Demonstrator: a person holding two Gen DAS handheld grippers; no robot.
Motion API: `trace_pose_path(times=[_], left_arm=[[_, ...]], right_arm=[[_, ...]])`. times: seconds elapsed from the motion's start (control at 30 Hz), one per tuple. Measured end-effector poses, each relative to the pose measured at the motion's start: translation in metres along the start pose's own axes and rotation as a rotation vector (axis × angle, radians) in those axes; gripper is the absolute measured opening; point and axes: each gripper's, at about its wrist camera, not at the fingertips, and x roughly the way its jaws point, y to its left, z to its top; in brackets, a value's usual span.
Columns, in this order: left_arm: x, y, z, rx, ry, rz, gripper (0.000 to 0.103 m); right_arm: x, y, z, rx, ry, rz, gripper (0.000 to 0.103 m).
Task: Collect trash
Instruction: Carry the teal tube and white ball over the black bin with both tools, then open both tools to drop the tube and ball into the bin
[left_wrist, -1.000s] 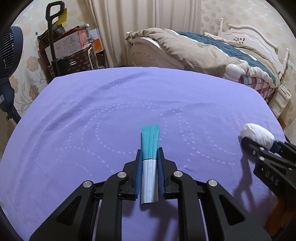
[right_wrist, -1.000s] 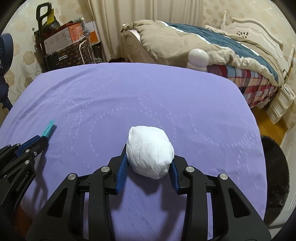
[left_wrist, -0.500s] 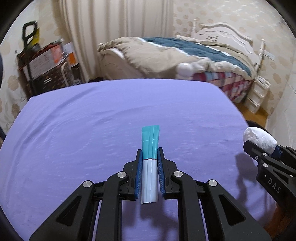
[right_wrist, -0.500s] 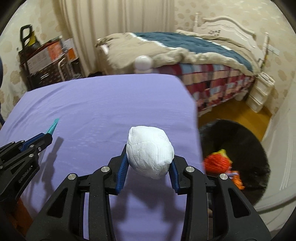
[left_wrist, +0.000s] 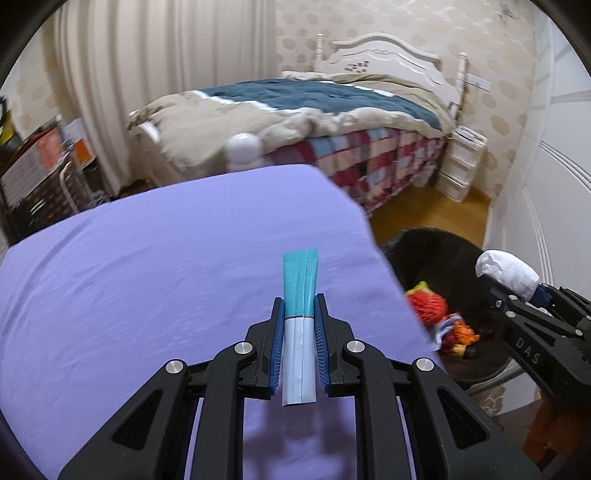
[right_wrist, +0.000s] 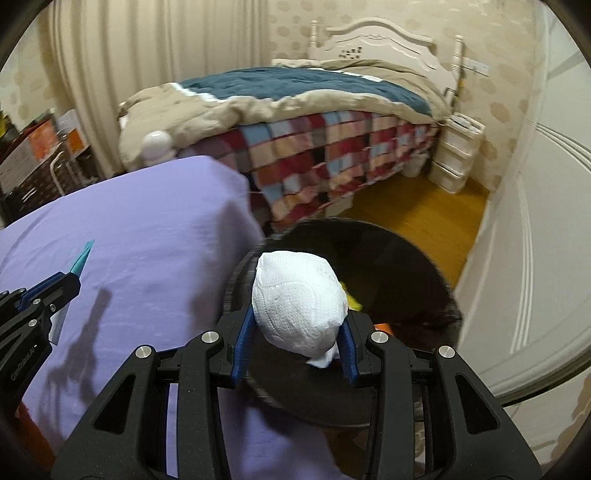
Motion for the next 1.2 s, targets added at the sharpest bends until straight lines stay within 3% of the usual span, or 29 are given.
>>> trace_pose_path(times=[0.37,0.87,0.97,1.03,1.2], left_arm=[[0.032,-0.064,0.019,0.08,0.009,-0.049,0.017],[0.051,-0.11,0.03,0.158,0.004,-0.062,0.018],[0.052,-0.114,0.029,0.169,0.007,-0.061,0.023],[0.052,-0.114,0.028,0.164,0.007,-0.058,0.038],[0.049,-0.109,0.029,0.147,-0.001,-0.049,0.055]], right_arm=[[0.016,-0.045,0.003,0.063,0.01,-0.052,0.038],[0.032,-0.075,0.008,0.124,0.021,-0.079,0.039],[0.033,-0.075,0.008,0.127,0.025,-0.083,0.04],[0.034,-0.076,0.007,0.129,0.028,-0.088,0.043],[0.032,-0.077,0.007,0.134,0.022,-0.103,0.051]])
